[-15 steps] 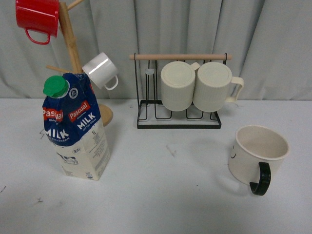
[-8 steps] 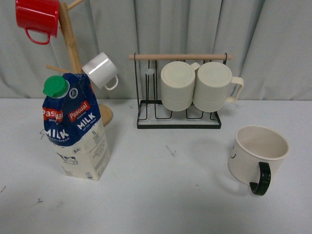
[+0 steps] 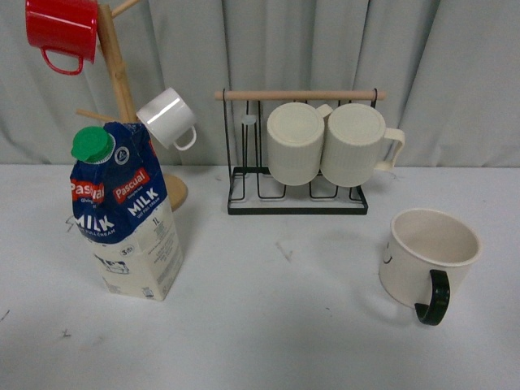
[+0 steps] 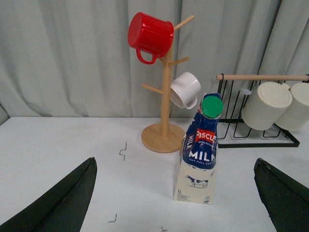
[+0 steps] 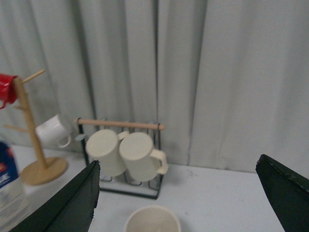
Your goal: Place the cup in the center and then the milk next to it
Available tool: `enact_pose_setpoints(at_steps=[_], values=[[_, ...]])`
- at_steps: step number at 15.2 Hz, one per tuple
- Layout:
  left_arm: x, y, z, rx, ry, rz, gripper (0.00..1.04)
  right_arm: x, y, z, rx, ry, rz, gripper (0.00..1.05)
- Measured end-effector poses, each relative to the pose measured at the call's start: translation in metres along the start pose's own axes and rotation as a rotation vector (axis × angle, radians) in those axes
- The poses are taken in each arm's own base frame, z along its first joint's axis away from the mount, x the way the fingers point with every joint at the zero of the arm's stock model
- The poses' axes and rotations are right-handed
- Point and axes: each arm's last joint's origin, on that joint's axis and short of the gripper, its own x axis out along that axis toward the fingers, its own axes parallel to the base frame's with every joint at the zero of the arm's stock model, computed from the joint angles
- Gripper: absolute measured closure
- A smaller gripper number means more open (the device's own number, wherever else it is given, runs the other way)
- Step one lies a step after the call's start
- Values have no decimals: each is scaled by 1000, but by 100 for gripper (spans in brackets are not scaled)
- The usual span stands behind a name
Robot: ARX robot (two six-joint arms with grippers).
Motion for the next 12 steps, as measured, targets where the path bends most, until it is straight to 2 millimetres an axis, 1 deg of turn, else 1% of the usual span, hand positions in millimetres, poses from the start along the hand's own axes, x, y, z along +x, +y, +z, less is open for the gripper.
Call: enact_pose_setpoints(at_steps=[1, 2, 3, 4, 5, 6, 7, 9, 10, 12], values=[[0, 0, 0, 0, 0, 0, 7, 28, -10, 4, 8, -8, -64, 6], [0, 0, 0, 0, 0, 0, 7, 57, -23, -3, 49, 58, -138, 6], [0, 0, 0, 0, 0, 0, 7, 84, -31, -18, 97, 153, -189, 6], [0, 0, 0, 0, 0, 0, 7, 103, -35, -32, 135, 241, -218, 6], [0, 0, 0, 0, 0, 0, 7, 124, -34, -50, 175, 345, -232, 6], [0, 0, 0, 0, 0, 0, 7, 140, -29, -63, 206, 434, -213, 6], [0, 0, 0, 0, 0, 0, 7, 154, -22, -75, 226, 506, -201, 6], [0, 0, 0, 0, 0, 0, 7, 172, -11, -100, 259, 652, -176, 6], [0, 0, 0, 0, 0, 0, 7, 176, -12, -108, 269, 704, -187, 6], [0, 0, 0, 0, 0, 0, 7, 181, -13, -113, 275, 768, -199, 6]])
